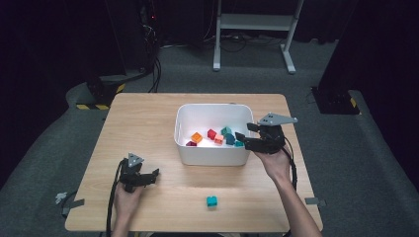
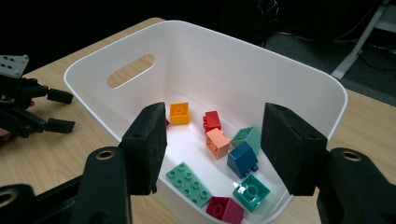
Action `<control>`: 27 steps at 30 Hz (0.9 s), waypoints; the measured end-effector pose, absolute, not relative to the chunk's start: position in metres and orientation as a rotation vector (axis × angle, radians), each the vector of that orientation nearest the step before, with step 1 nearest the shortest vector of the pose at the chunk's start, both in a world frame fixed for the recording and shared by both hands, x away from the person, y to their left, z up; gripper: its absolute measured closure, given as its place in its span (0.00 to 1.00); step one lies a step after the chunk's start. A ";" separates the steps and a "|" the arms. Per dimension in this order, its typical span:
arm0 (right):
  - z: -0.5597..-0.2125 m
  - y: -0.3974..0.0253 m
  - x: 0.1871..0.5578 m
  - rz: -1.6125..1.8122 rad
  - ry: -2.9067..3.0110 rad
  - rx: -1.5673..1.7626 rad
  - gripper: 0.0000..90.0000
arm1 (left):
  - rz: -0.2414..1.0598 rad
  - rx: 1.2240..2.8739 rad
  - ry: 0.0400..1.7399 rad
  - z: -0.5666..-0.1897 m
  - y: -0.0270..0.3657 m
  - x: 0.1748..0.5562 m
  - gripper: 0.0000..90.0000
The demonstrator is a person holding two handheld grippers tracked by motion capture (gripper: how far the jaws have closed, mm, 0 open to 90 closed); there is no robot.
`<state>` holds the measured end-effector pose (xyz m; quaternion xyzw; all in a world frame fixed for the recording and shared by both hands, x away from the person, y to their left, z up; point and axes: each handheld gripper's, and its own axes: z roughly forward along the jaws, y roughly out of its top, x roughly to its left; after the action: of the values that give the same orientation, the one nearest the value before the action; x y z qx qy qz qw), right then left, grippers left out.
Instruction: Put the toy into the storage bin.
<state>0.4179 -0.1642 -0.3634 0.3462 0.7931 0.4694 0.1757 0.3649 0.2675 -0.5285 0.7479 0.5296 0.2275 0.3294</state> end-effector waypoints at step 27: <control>-0.386 -0.165 0.370 1.367 2.286 0.931 0.45 | 0.595 1.957 1.385 -0.528 0.267 0.365 0.16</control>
<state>0.3701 -0.1652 -0.3860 0.3257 0.7999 0.4782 0.1594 0.3649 0.2675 -0.5285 0.7479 0.5295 0.2274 0.3294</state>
